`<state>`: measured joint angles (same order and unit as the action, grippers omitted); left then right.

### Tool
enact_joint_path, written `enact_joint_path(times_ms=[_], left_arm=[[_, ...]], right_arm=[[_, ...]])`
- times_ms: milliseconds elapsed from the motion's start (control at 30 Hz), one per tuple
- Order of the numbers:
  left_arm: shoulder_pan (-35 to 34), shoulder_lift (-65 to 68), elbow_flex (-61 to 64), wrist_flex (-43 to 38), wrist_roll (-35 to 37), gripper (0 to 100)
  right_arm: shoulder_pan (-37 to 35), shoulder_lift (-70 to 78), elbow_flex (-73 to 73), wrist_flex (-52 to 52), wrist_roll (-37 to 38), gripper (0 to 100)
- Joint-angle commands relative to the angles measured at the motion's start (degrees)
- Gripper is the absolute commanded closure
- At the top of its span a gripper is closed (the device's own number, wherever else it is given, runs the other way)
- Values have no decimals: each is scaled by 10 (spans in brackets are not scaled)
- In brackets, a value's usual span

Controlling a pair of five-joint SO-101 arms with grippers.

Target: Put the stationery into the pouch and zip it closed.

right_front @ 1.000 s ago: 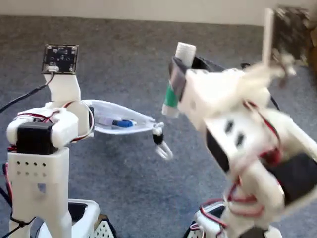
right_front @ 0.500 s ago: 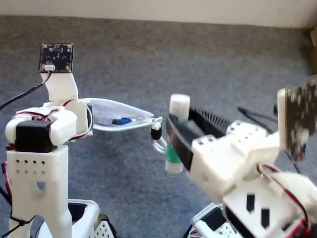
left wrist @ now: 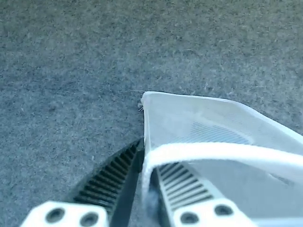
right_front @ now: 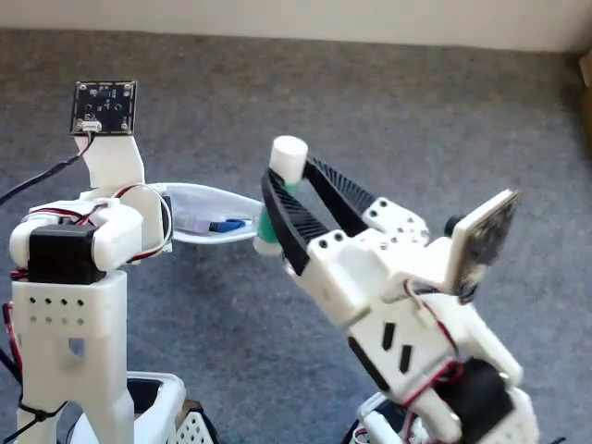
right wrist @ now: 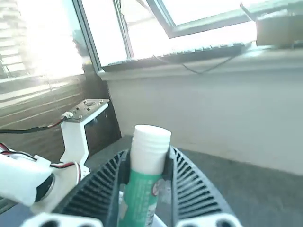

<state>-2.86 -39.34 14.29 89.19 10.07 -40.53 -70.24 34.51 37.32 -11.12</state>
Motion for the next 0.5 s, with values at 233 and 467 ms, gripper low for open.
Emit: enact_joint_path(times_ms=[233,467], left_arm=[[-7,6,-16,-5,7,995],[-7,6,-16,-5,7,995]], right_arm=[[-26,-26,225,-399,26,994],[-53,-24,315,-522,28,994]])
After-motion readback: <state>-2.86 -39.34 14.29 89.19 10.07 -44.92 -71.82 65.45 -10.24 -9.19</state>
